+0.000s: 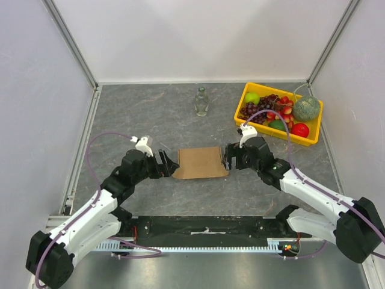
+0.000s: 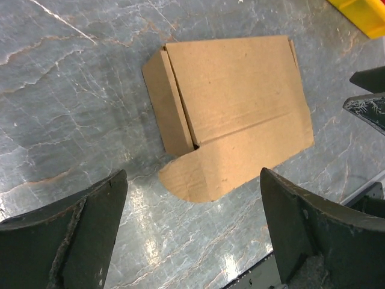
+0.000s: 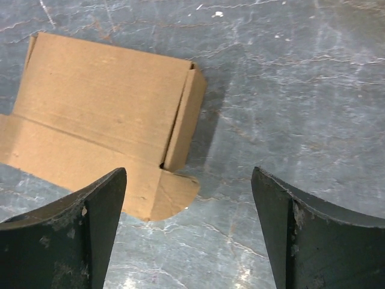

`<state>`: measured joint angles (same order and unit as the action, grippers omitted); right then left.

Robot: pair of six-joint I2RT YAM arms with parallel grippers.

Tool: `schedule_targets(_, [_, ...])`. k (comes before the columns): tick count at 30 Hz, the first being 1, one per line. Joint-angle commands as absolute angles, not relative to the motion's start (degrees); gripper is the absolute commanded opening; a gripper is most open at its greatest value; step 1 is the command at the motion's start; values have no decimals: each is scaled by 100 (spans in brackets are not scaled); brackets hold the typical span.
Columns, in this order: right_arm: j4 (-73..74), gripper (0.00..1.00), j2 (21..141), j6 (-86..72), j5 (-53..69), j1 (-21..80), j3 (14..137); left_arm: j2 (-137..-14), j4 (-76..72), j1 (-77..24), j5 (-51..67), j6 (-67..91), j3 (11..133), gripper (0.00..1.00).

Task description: Fold the paper box

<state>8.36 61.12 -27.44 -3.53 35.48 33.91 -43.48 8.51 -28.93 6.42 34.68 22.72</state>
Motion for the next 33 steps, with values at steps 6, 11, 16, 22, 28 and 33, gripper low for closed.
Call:
schedule_targets(6, [264,90,6591,-3111,-61,3990,3305,-4324,756,-3049,607,3419,2232,96])
schedule_targets(11, [193,90,6767,-3182,-202,4157,3322,-4438,738,-3357,352,3445,2259,96])
schedule_targets(16, [193,89,6829,-3234,-334,4280,3305,-4676,537,-3665,150,3630,2136,96])
schedule_targets(22, [176,89,6899,-3261,-325,4315,3287,-4843,457,-3823,18,3612,2223,96])
schedule_targets(28, [158,89,6926,-3287,-308,4315,3270,-5027,343,-3885,-149,3560,2382,95])
schedule_targets(33, [106,89,6934,-3313,-299,4324,3226,-5326,185,-4025,-158,3533,2513,89])
